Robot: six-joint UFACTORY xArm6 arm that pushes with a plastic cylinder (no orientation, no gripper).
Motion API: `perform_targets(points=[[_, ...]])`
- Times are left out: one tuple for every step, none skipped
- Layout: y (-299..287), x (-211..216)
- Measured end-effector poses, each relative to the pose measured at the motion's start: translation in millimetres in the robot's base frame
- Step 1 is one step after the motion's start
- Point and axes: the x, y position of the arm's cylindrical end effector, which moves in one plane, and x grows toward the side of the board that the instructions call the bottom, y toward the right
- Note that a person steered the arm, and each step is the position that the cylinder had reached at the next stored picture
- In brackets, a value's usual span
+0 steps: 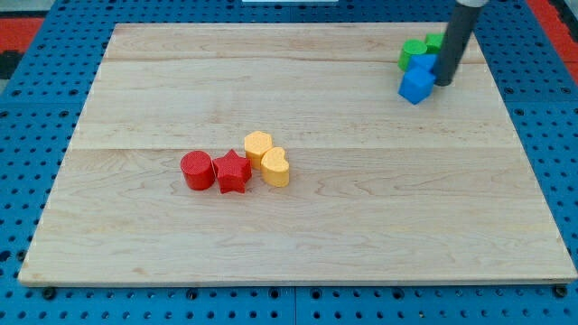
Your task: Nudge the green circle right a bit
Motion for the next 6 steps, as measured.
perform_targets(points=[[30, 0], [29, -41], [-54, -44], [-131, -15], [-151, 3], [-159, -49]])
